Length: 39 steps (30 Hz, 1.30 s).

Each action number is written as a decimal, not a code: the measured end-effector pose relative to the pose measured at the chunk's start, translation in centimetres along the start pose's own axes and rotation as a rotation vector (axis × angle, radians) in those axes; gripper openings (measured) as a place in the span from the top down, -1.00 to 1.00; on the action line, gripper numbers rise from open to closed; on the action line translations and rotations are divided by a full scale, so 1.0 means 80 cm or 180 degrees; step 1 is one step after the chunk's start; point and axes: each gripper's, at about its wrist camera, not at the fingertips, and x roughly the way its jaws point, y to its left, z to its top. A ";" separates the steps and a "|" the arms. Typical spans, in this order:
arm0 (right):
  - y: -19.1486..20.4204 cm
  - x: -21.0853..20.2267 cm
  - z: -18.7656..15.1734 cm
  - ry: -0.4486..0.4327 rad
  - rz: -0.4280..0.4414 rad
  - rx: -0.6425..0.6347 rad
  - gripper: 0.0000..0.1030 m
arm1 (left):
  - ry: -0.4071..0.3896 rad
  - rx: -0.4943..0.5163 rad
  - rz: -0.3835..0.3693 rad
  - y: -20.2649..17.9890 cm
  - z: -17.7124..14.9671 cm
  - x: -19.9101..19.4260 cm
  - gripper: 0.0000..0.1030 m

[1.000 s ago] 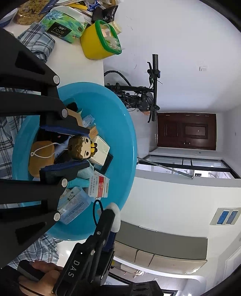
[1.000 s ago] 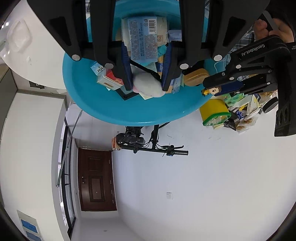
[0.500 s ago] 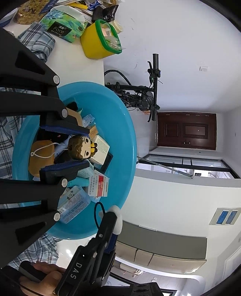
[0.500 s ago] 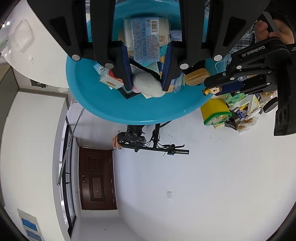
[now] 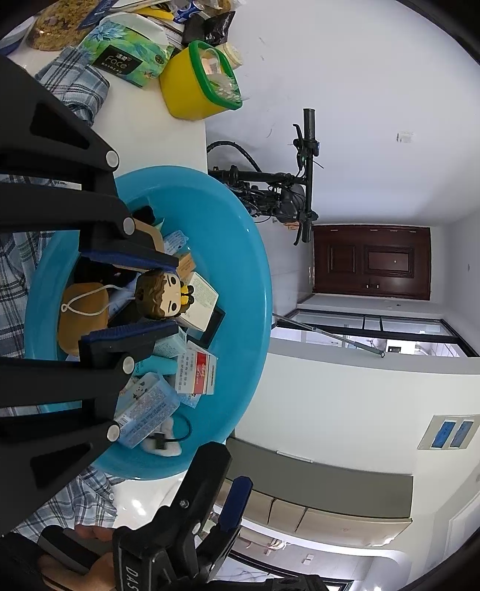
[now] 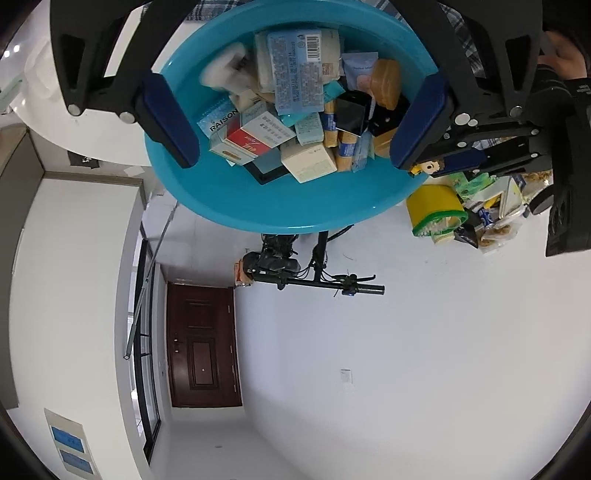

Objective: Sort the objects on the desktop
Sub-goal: 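Open the left tool to drop the figurine into the basin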

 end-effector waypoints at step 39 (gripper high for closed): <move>0.006 0.005 -0.002 0.0151 0.0069 0.0002 -1.00 | -0.0125 -0.0208 0.0238 0.014 0.000 -0.005 -1.00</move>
